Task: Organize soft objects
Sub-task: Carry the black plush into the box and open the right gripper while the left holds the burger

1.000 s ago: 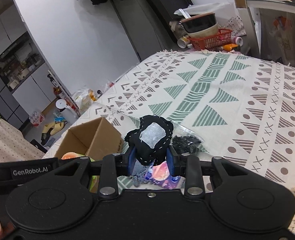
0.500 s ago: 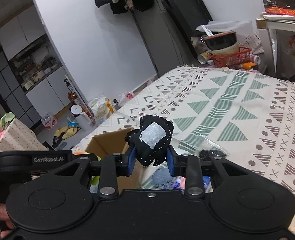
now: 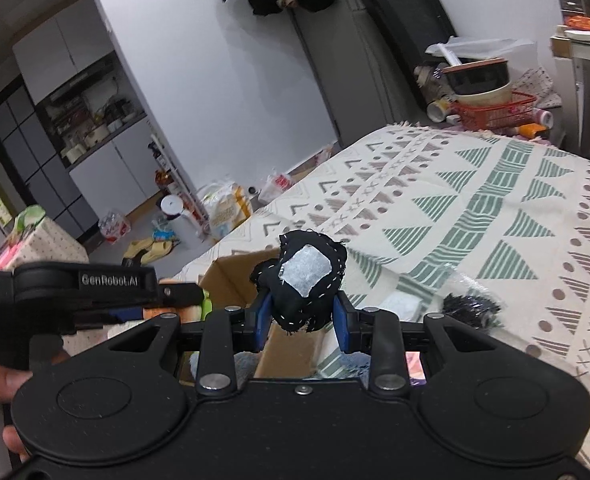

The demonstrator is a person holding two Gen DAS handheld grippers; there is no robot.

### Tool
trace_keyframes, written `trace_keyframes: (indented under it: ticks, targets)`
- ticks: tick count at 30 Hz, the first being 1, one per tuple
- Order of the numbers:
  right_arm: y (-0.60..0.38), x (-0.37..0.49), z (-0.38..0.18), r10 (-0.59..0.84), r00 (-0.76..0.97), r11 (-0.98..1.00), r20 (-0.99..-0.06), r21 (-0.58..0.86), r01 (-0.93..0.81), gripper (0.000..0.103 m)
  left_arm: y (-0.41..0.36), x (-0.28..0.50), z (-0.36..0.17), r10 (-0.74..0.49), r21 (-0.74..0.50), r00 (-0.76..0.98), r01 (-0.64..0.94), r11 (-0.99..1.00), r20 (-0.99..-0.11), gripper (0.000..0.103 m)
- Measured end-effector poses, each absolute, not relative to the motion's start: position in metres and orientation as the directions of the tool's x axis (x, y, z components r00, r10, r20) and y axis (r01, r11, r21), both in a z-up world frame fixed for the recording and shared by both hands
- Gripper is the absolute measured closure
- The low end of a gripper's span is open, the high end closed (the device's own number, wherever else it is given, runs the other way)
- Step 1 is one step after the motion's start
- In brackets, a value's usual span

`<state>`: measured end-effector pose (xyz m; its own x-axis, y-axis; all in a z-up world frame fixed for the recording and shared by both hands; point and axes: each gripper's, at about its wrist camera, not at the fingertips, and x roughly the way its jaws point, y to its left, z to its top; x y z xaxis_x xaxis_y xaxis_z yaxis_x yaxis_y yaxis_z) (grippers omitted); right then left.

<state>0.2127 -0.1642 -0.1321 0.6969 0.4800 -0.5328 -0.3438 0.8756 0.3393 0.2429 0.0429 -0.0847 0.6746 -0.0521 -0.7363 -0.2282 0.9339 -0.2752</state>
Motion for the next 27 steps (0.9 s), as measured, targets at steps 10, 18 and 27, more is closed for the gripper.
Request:
trace_keyframes:
  ticks: [10, 18, 27]
  targets:
    - [-0.124, 0.214, -0.144, 0.494, 0.65, 0.868, -0.577, 0.293, -0.4, 0.071, 0.081, 0.254, -0.099, -0.062, -0.307, 0.668, -0.256, 0.917, -0.741, 0.062]
    - [-0.095, 0.216, -0.151, 0.522, 0.607, 0.848, -0.599, 0.292, -0.442, 0.071, 0.103, 0.267, -0.111, -0.087, -0.333, 0.659, -0.257, 0.907, -0.747, 0.062]
    - [-0.068, 0.218, -0.17, 0.496, 0.547, 0.851, -0.674, 0.253, -0.46, 0.056, 0.121, 0.28, -0.128, -0.11, -0.352, 0.641, -0.263, 0.898, -0.759, 0.062]
